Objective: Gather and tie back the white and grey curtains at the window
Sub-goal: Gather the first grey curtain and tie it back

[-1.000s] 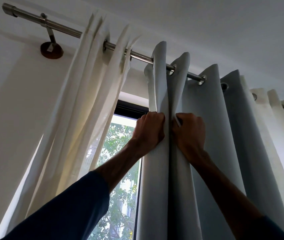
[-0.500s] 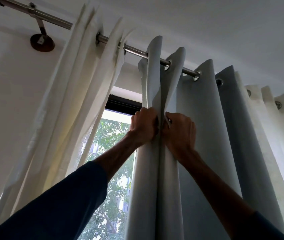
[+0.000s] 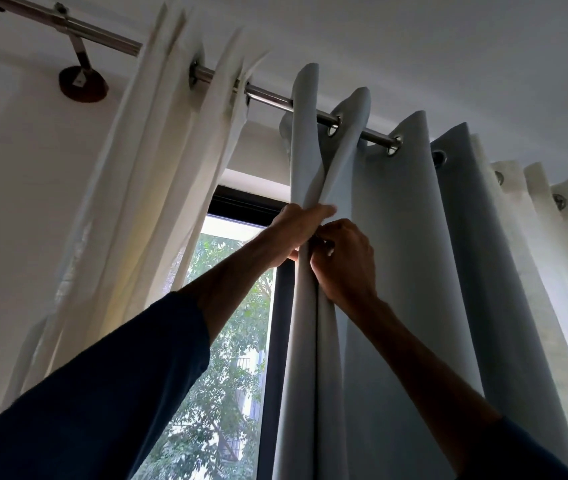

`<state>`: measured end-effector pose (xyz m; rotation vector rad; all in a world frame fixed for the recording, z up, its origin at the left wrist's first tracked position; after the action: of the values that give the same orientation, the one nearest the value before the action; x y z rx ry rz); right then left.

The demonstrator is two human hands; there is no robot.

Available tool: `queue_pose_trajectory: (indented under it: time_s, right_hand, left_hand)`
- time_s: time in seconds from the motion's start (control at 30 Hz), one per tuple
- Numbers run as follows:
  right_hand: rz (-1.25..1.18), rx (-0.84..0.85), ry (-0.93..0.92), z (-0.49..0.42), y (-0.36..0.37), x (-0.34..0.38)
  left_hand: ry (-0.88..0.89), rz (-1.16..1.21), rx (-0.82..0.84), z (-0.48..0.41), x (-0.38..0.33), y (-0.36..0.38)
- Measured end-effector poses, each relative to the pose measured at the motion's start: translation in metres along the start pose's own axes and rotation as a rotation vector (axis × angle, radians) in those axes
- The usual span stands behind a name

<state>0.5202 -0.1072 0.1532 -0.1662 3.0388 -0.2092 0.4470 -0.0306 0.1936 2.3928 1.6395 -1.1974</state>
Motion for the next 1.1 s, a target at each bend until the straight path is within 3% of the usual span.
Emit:
queue_pose_trajectory:
  time_s: [0.13, 0.3, 0.37, 0.43, 0.5, 0.53, 0.67, 0.9, 1.0, 1.1]
  right_hand:
    - [-0.047, 0.109, -0.021, 0.002, 0.001, -0.008]
    - [-0.282, 0.351, 0.042, -0.004, -0.004, -0.049]
    - [-0.111, 0.255, 0.058, -0.005, -0.021, -0.068]
    - [0.067, -0.005, 0.107, -0.004, -0.05, -0.089]
    - [0.157, -0.2, 0.228, -0.001, -0.074, -0.11]
    - [0.164, -0.22, 0.311, -0.001, -0.081, -0.121]
    - [0.014, -0.07, 0.525, -0.002, -0.076, -0.153]
    - [0.201, -0.014, 0.41, -0.009, -0.065, -0.14]
    - [0.244, 0.015, 0.343, -0.014, -0.056, -0.116]
    - [0.219, 0.008, 0.306, -0.019, -0.051, -0.09]
  left_hand:
    - [-0.032, -0.128, -0.1, -0.008, -0.005, 0.003]
    - [0.047, -0.378, -0.196, -0.007, -0.01, 0.006]
    - [0.111, -0.495, -0.21, -0.003, -0.01, 0.009]
    - [0.213, -0.632, -0.214, -0.002, -0.008, 0.018]
    - [0.324, -0.715, -0.215, 0.002, -0.006, 0.028]
    - [0.364, -0.739, -0.21, 0.003, -0.005, 0.032]
    - [0.408, -0.82, -0.217, 0.005, -0.006, 0.037]
    - [0.326, -0.871, -0.152, 0.001, 0.001, 0.045]
    - [0.381, -0.893, -0.149, 0.003, 0.004, 0.046]
    - [0.534, -0.74, -0.2, 0.016, 0.003, 0.044]
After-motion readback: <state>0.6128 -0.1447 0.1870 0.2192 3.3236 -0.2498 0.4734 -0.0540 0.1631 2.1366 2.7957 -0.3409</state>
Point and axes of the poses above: each hand's wrist, its own z-axis away from the middle knuckle, its own y-axis out of the palm, x = y × z, the point moved 6 cm from there along -z, towards the middle knuckle, and after that the axes turned 14 degrees about x, right-handed, at the moved point
